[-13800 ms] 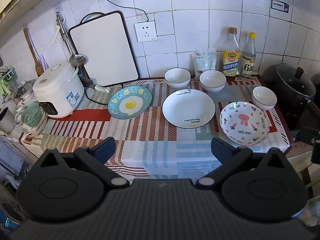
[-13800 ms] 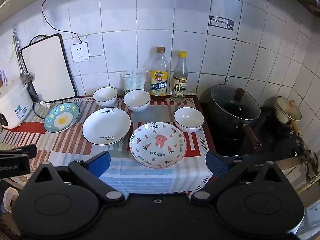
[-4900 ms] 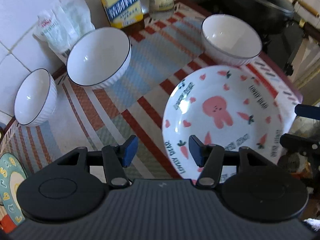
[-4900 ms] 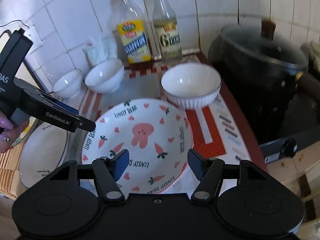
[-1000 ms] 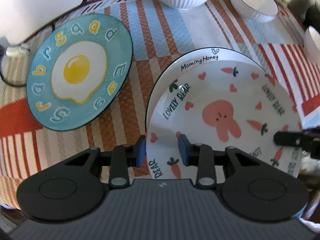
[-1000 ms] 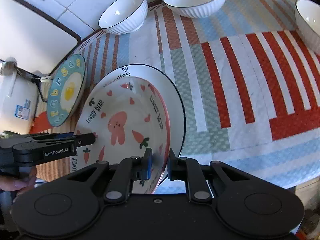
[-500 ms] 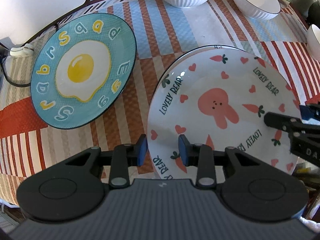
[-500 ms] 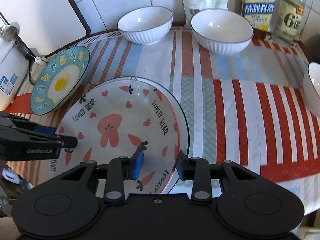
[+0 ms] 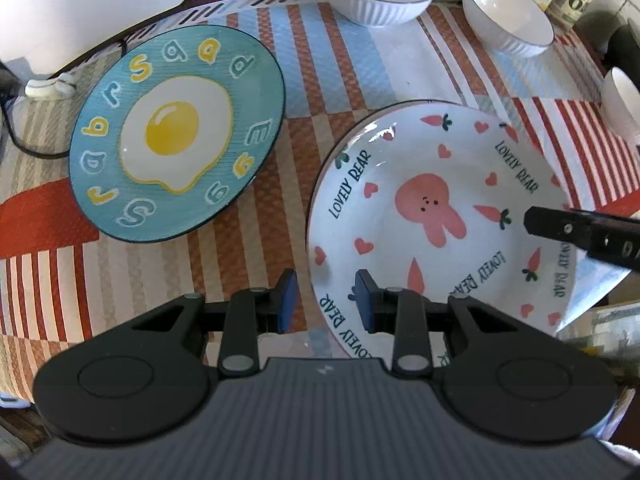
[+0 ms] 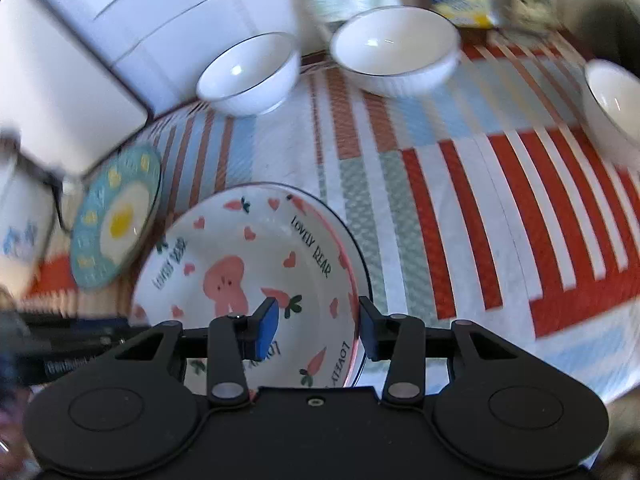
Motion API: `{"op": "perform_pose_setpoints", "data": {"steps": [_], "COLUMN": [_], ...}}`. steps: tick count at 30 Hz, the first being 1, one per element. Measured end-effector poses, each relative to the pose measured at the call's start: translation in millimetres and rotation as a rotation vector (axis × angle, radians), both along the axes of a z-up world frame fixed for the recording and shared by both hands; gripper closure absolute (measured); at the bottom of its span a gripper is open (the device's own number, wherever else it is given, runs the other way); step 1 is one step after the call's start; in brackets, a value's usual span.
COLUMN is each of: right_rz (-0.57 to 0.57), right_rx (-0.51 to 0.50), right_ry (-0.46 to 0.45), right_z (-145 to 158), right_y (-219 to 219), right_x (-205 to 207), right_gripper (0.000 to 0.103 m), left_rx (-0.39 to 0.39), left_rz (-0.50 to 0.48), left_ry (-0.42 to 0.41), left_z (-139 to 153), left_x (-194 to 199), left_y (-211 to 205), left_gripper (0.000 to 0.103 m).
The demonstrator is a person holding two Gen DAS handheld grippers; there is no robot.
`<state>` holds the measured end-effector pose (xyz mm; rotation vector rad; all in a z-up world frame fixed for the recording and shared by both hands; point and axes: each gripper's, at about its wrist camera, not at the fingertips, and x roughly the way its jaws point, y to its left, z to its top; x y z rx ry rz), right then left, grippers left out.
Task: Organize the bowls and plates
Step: 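Lower the pink-bunny plate onto the white plate and open the right tool, then move the right tool to the blue egg plate and grasp its rim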
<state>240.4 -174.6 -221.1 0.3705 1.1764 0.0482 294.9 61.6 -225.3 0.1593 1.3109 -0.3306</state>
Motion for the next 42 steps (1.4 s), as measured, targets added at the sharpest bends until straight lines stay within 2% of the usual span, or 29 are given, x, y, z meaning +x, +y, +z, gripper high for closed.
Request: {"op": "perform_pose_setpoints", "data": {"steps": [1, 3, 6, 9, 18, 23, 27, 31, 34, 38, 42], "right_rz": [-0.022, -0.023, 0.024, 0.090, 0.411, 0.521, 0.549, 0.526, 0.515, 0.498, 0.436], "right_rx": [0.019, -0.002, -0.016, 0.020, 0.044, 0.077, 0.095, 0.141, 0.128, 0.101, 0.142], "right_ry": [-0.005, -0.029, -0.051, -0.096, -0.298, -0.380, -0.400, -0.363, -0.322, -0.246, -0.147], "right_z": [1.4, 6.8, 17.2, 34.7, 113.0, 131.9, 117.3, 89.8, 65.6, 31.3, 0.4], "right_y": [-3.8, -6.0, -4.5, -0.7, 48.4, 78.0, 95.3, 107.0, 115.6, 122.8, 121.8], "right_x": [-1.3, -4.2, -9.2, -13.4, 3.2, 27.2, 53.2, 78.1, 94.5, 116.9, 134.8], "right_gripper": [0.051, 0.051, 0.051, 0.051, 0.051, 0.051, 0.051, 0.051, 0.051, 0.051, 0.051], "left_rx": [-0.013, -0.038, -0.085, -0.139, -0.214, -0.214, -0.193, -0.157, -0.144, -0.157, -0.162], "left_rz": [0.008, 0.024, 0.043, 0.063, 0.141, 0.192, 0.232, 0.278, 0.321, 0.378, 0.445], "left_ry": [0.000, -0.003, -0.008, -0.036, -0.214, -0.322, -0.375, -0.418, -0.441, -0.400, -0.344], "left_z": [2.1, 7.2, 18.4, 36.5, 102.9, 123.0, 121.8, 109.5, 92.0, 58.4, 20.6], "left_x": [-0.1, -0.8, -3.4, -7.7, -18.2, -13.7, -1.9, 11.4, 23.2, 46.2, 74.6], "left_y": [2.9, 9.1, 20.0, 34.3, 93.1, 123.8, 143.6, 156.9, 164.1, 178.7, 193.5], "left_gripper": [0.072, 0.072, 0.072, 0.072, 0.069, 0.063, 0.061, 0.055, 0.050, 0.049, 0.051]}}
